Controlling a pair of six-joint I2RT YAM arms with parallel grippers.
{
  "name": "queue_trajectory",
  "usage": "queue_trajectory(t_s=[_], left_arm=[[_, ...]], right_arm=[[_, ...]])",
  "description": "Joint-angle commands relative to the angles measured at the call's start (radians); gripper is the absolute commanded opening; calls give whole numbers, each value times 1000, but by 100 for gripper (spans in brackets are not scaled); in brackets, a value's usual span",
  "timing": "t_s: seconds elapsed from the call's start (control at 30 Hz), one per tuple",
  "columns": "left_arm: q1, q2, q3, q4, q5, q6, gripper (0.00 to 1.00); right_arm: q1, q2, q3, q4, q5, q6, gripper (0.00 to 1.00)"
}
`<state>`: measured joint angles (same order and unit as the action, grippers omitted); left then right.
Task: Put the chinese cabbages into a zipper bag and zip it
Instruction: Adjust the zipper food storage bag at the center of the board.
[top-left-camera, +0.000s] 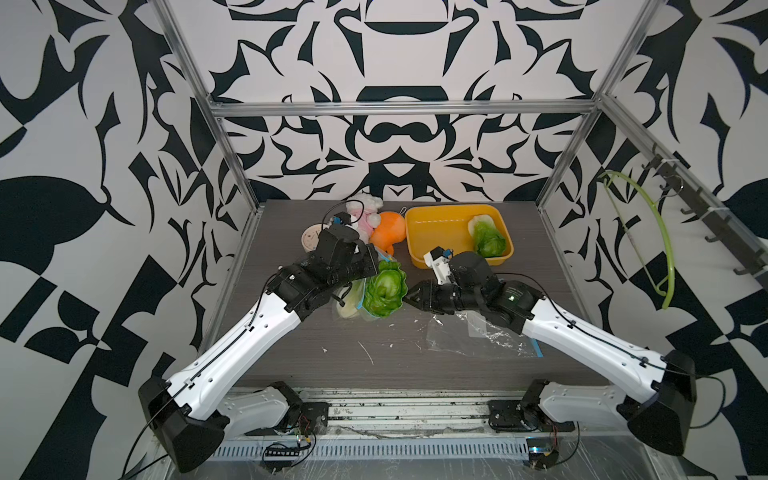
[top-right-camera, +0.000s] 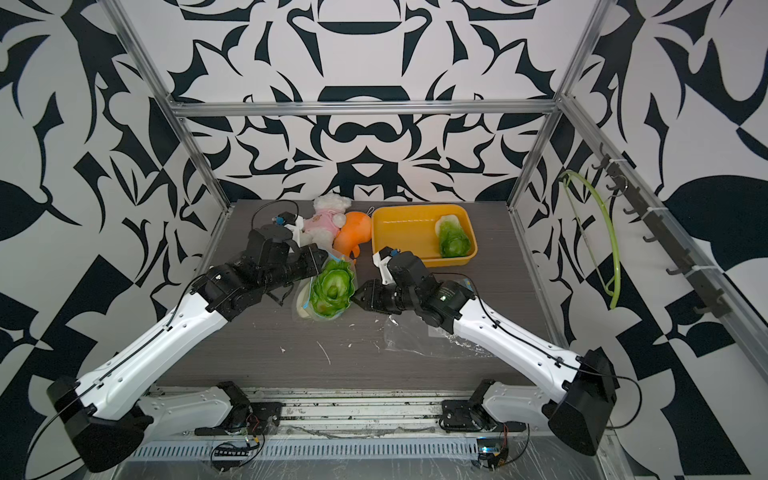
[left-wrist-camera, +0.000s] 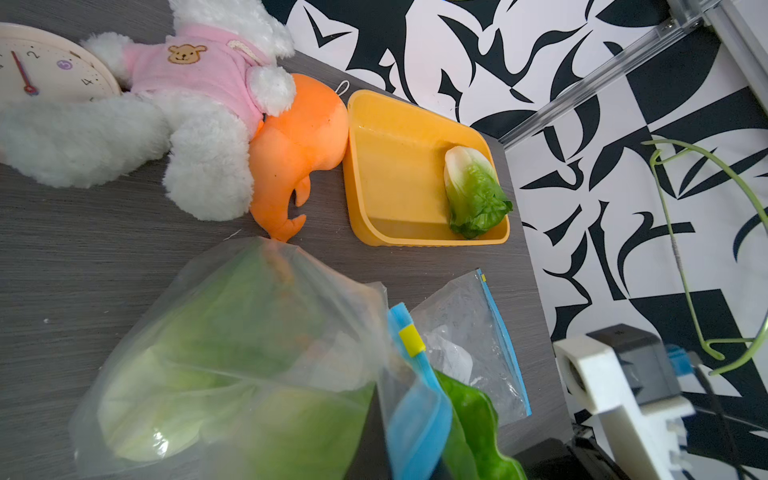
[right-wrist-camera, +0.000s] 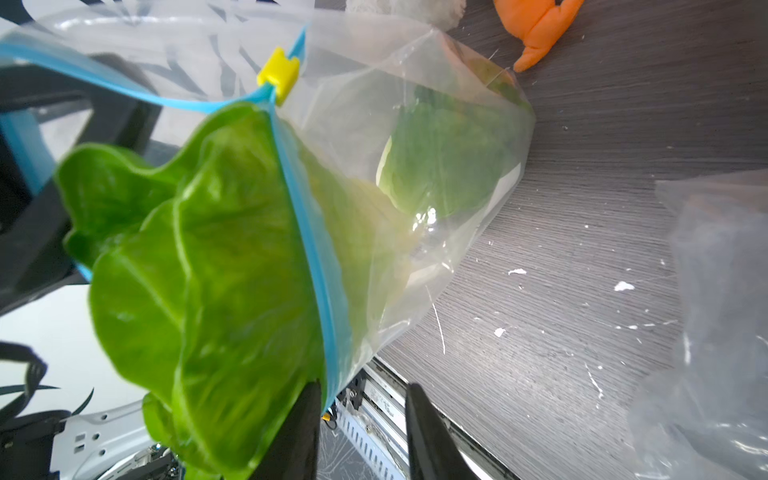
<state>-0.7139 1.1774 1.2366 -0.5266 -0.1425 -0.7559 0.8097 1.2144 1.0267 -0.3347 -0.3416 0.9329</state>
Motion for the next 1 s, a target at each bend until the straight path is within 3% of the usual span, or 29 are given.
queue_trajectory(t_s=[0.0,0.33,0.77,0.97], left_arm=[[-1,-25,-2,66,3,-13,0],[-2,-37,-17,108,33,-59,0],[-1,-98,-121,187,34,-193,0],[-1,-108,-128,210,35,-213,0]], right_arm=[[11,10,-8,91,-16,25,34],[16,31,-15,138,-10,70,37],[53,63,-6,44,167,55,36],[78,61,3,82,183,63,33]])
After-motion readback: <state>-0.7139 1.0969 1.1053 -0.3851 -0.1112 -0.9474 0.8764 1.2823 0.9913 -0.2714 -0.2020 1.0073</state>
